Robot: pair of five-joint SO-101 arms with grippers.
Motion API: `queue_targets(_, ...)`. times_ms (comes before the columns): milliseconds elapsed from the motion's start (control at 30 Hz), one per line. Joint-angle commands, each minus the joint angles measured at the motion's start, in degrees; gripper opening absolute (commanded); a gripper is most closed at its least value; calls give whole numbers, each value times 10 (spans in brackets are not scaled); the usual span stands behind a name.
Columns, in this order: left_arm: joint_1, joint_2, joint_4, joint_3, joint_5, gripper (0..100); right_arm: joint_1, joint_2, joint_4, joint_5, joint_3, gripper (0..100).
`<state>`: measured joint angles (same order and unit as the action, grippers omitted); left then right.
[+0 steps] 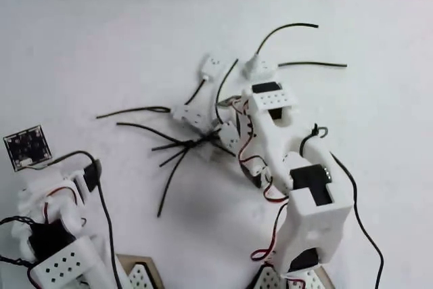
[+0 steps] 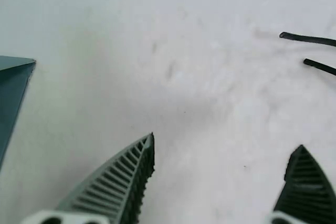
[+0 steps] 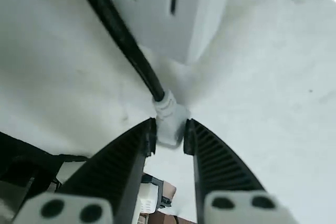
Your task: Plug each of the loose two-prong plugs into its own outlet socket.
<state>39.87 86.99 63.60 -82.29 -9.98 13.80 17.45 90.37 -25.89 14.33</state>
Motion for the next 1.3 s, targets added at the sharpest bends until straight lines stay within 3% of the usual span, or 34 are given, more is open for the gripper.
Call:
queue_targets(0,0,8,-11,4,0,381,7,-7,-4,-5,-3,94)
queue_targets(167,0,8,-11,4,0,381,3,-2,-5,-5,-18,15)
queue_targets(767,0,8,-11,3,0,381,6,46,-29,-6,-21,16)
queue_targets(1267,0,8,-11,3,0,381,34,-260,60,-3,-17,16)
